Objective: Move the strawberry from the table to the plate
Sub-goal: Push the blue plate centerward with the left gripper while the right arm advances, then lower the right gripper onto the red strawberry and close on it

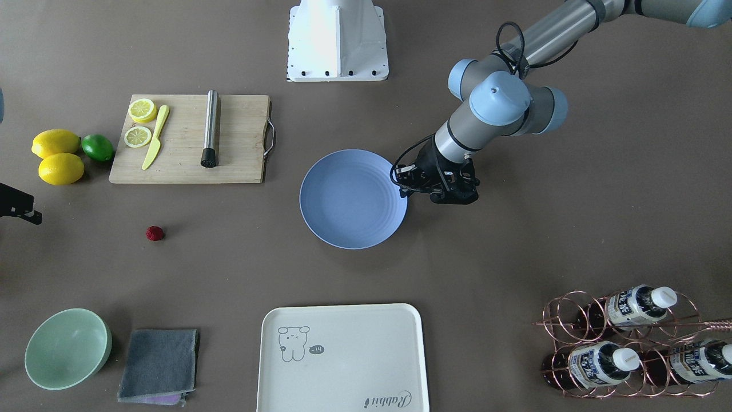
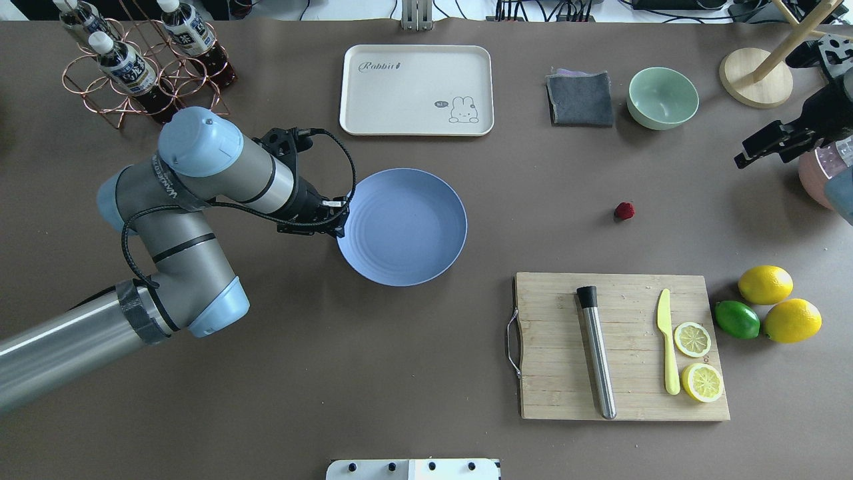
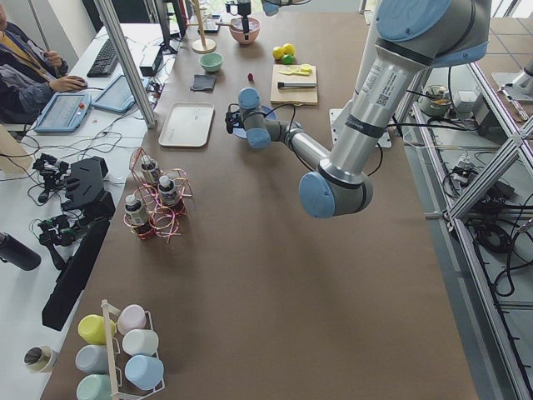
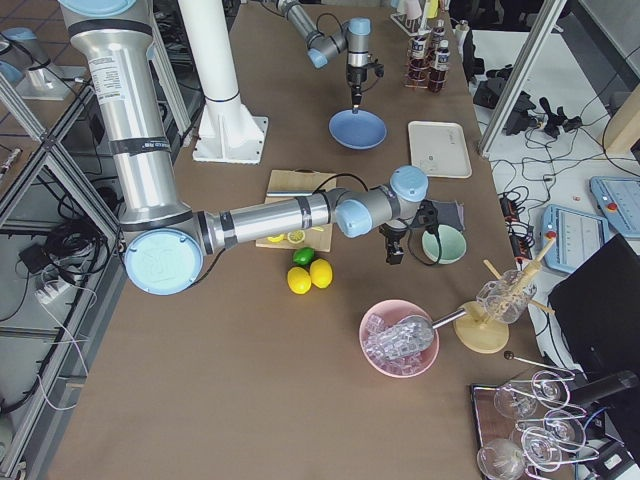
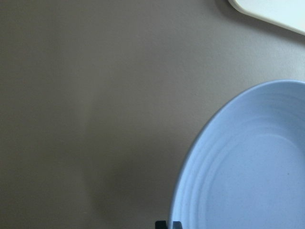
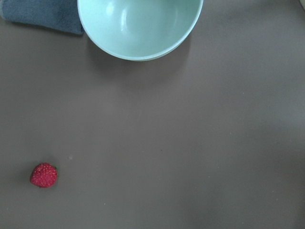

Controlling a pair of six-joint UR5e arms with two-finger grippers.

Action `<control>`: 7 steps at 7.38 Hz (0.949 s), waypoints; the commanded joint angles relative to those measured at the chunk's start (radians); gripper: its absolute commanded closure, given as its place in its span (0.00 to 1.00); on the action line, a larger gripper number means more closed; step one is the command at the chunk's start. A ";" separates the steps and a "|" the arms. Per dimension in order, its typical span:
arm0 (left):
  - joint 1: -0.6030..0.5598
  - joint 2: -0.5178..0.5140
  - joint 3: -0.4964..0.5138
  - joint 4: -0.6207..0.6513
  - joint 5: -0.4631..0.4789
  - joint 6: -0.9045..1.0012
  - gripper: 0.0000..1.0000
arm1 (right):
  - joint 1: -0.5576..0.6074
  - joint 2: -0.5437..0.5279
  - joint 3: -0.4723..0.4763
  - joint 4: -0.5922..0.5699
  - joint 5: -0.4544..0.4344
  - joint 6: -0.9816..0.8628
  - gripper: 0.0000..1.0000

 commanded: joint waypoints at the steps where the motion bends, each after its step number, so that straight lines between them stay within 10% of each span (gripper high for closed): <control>1: 0.015 -0.013 0.023 0.012 0.018 0.003 0.78 | -0.026 0.031 -0.002 0.001 -0.005 0.047 0.02; 2: 0.015 -0.016 0.020 0.010 0.024 0.001 0.19 | -0.043 0.058 0.001 0.001 -0.019 0.099 0.01; 7: -0.017 -0.004 0.009 0.009 0.024 -0.005 0.10 | -0.214 0.134 -0.002 0.045 -0.141 0.259 0.00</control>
